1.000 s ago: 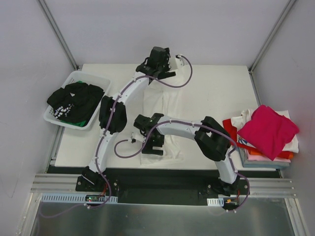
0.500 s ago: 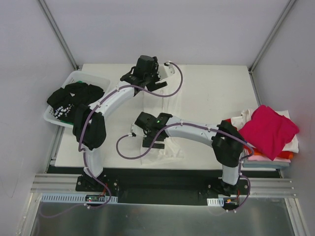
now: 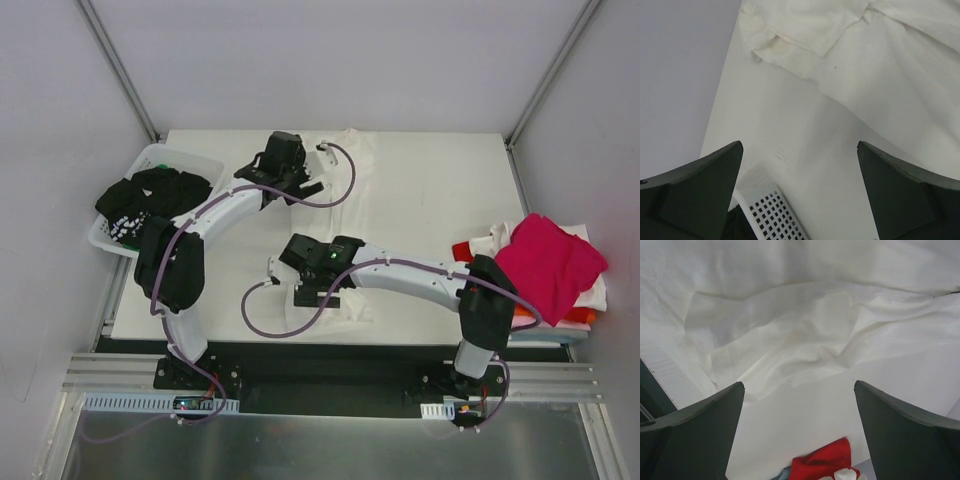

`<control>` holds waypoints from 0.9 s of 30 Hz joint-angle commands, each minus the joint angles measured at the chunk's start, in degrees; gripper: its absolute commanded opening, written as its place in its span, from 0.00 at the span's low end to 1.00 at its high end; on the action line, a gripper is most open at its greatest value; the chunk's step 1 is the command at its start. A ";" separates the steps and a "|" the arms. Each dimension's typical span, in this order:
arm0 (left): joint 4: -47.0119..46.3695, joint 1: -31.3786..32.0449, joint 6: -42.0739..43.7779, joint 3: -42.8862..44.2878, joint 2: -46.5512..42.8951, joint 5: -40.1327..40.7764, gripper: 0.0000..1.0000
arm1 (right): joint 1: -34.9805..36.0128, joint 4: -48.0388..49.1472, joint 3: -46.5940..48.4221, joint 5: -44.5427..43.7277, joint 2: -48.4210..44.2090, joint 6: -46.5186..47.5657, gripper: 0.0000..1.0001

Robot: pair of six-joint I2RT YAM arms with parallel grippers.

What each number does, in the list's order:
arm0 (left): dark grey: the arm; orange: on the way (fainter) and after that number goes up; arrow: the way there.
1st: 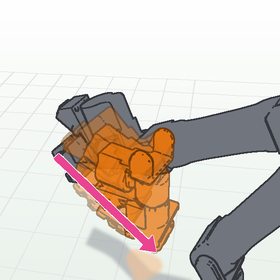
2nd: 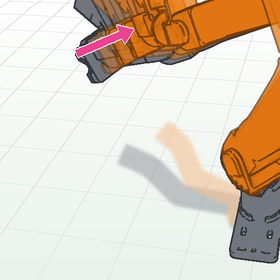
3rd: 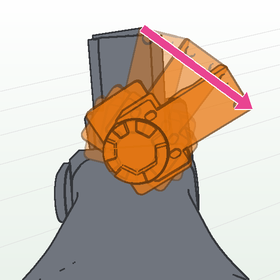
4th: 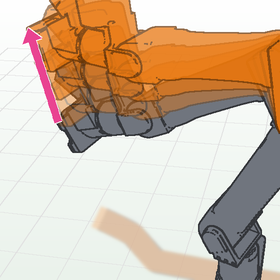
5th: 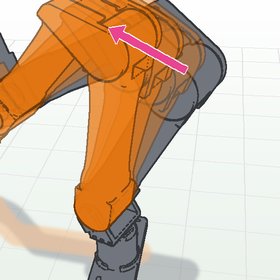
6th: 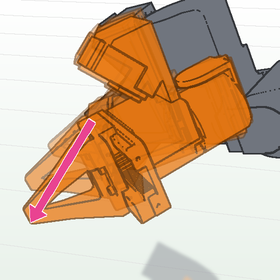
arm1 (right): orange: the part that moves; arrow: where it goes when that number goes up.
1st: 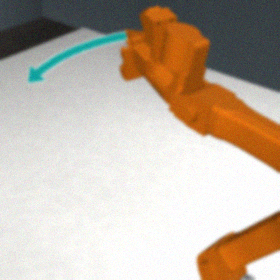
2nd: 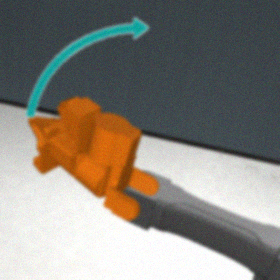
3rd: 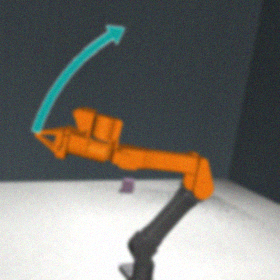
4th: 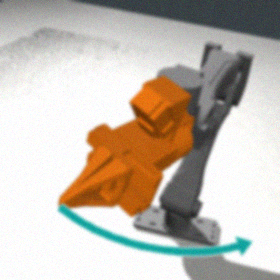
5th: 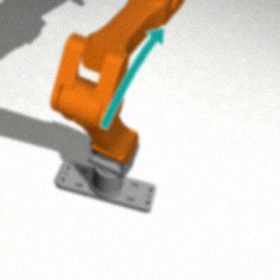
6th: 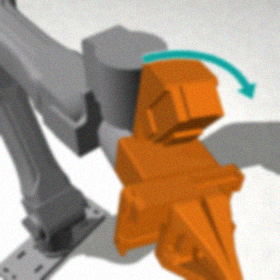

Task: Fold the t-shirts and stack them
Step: Rotate the tshirt 90 degrees

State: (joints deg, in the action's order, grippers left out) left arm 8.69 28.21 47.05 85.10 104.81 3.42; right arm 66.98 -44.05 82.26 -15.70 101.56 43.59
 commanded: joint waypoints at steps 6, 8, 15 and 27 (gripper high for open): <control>-1.83 -2.01 -4.94 -8.89 -8.04 1.15 0.99 | 0.17 -2.44 -7.19 2.95 -11.47 0.79 0.96; -1.74 -2.01 -5.82 -9.86 -8.13 1.41 0.99 | 0.34 -2.35 -7.81 3.75 -12.00 0.70 0.96; -2.27 -2.10 -7.14 -14.43 -8.40 3.08 0.98 | 1.05 -0.51 -10.89 9.19 -11.21 0.26 0.97; -4.56 -5.00 -8.55 -17.78 -7.87 4.75 0.97 | 3.42 3.09 -14.06 15.18 -5.86 0.79 0.97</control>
State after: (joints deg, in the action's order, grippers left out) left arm 6.35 23.83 39.59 67.66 98.85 6.52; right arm 69.30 -42.89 68.34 -3.60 93.82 44.18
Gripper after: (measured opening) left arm 0.971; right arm 0.969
